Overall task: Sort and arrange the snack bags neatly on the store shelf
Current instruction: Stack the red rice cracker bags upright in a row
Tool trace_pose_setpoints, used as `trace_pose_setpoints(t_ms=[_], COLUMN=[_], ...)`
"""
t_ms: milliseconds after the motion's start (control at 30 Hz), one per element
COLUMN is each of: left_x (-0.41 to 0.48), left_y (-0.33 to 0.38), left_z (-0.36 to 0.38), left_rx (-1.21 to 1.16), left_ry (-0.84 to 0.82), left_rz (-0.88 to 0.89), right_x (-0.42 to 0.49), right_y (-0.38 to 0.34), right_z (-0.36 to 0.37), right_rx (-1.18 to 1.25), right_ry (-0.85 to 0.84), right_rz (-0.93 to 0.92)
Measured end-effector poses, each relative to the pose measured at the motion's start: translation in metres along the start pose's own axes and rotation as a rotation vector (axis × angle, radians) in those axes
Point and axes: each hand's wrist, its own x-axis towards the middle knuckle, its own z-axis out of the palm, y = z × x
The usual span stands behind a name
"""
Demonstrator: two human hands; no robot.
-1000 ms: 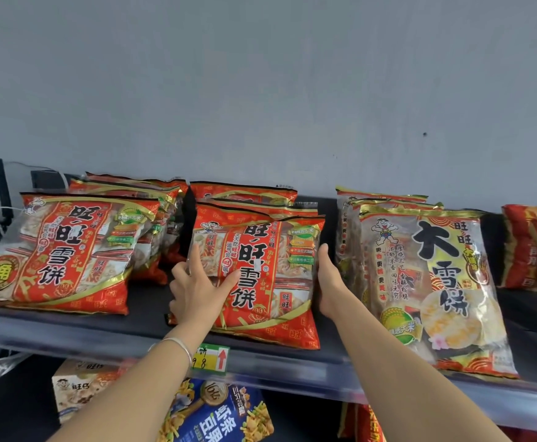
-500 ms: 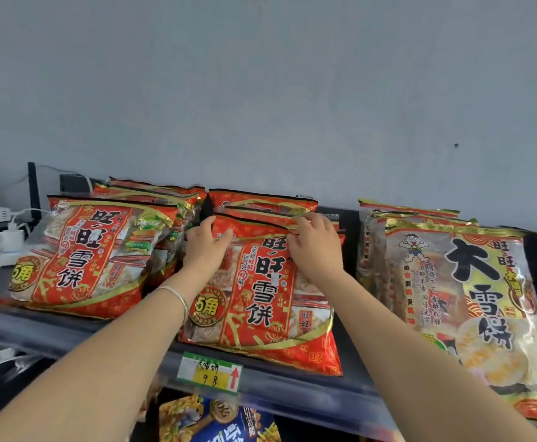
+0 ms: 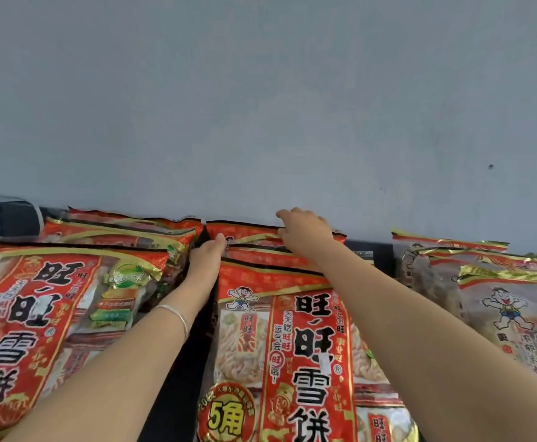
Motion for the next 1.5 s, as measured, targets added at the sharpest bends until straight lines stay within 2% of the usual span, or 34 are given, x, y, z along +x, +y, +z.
trace_pose_setpoints(t_ms=[133,333,467,733,967,1067,1200,1400,1500], left_x=[0.021,0.026,0.019,0.009,0.005,0.003,0.005,0.002,-0.015], left_y=[-0.009,0.001,0.004,0.009,0.003,0.002,0.002,-0.005,-0.008], left_z=[0.004,0.008,0.013,0.017,0.024,0.030,0.030,0.019,0.015], left_rx=[0.098,0.564,0.641,0.406,0.170,0.069,0.050,-0.143,-0.236], left_ry=[0.086,0.127,0.160,0.104,0.072,0.013,-0.002,0.019,-0.010], left_rz=[0.093,0.179,0.206,0.307,0.176,0.127,0.125,0.117,0.094], right_x=[0.015,0.015,0.010,-0.003,-0.010,-0.013,-0.019,-0.039,-0.054], right_y=[-0.002,0.001,0.003,0.039,0.041,0.037,0.029,0.011,0.003], right_z=[0.005,0.008,0.006,-0.006,0.001,0.002,-0.004,-0.007,-0.009], right_rx=[0.009,0.067,0.008,-0.142,0.079,0.088,0.041,0.094,0.053], right_ry=[-0.025,0.018,0.023,0.126,-0.004,-0.028,0.014,0.201,0.155], right_rz=[0.054,0.079,0.061,0.084,0.180,0.188,0.118,-0.033,-0.047])
